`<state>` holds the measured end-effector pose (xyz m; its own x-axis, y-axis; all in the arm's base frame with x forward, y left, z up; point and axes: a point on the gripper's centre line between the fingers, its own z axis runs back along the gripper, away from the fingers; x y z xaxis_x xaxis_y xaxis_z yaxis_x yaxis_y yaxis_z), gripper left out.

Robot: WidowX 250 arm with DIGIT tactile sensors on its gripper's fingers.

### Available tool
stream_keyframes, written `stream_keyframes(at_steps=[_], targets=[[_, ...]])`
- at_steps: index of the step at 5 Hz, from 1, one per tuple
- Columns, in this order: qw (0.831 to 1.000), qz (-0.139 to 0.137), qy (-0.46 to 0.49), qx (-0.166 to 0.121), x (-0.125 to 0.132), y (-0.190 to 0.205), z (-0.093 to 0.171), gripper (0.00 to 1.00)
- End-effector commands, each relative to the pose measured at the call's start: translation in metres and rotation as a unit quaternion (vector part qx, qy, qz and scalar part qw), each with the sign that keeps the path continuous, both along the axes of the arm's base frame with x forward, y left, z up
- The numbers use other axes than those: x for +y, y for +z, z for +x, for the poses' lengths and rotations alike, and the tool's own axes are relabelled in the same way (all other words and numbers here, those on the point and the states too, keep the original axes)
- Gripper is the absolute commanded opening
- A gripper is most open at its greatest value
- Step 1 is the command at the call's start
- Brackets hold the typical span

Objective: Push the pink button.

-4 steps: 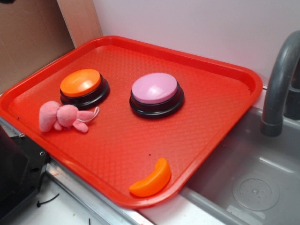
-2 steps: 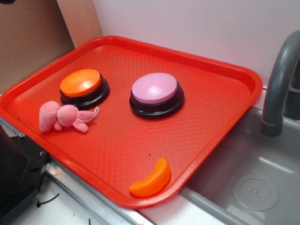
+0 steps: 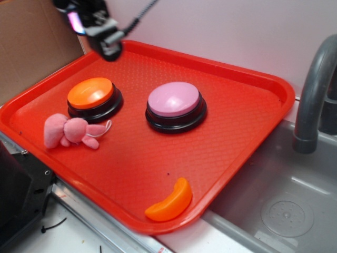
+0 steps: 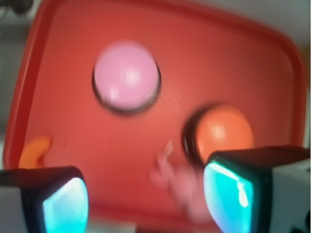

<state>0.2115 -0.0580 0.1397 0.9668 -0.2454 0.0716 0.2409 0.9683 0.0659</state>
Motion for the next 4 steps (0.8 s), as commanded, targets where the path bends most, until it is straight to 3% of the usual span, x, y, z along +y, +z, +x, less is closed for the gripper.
stream_keyframes(at_steps=[1,2,4], targets=[[0.998,0.019,-0.040,-0.035,-0.005,-0.046,0.058,1.00],[0.998,0.002,-0.045,-0.041,-0.003,-0.065,0.064,1.00],[0.999,0.006,-0.043,-0.015,-0.004,-0.081,0.059,1.00]])
